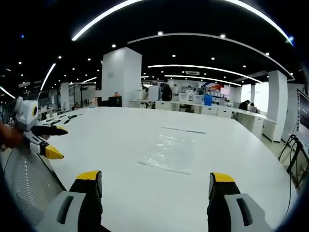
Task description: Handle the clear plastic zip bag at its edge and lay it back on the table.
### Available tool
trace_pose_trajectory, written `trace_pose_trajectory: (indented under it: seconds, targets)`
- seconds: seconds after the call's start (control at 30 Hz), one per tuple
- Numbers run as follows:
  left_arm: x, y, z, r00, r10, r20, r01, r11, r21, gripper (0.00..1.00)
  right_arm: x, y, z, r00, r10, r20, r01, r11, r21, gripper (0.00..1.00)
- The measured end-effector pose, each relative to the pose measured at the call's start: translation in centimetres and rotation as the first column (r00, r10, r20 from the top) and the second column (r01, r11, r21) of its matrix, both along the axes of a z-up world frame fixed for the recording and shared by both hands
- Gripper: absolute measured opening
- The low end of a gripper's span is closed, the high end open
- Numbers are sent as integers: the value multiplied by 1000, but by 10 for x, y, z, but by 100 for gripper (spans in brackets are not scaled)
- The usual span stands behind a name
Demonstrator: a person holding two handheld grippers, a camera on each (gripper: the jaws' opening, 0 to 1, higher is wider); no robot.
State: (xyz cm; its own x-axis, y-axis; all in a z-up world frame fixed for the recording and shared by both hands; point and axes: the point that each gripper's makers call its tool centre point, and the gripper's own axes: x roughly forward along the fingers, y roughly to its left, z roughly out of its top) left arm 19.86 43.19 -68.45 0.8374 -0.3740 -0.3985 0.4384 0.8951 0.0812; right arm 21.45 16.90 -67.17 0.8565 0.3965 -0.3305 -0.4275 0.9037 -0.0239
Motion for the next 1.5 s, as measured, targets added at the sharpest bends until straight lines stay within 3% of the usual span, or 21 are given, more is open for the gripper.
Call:
trace_pose_trajectory:
  seconds: [1.5]
  targets:
    - [-2, -2, 3, 1000, 2, 1, -2, 1000, 8, 80, -2, 2, 0, 1000, 7, -4, -7, 1000, -25, 91]
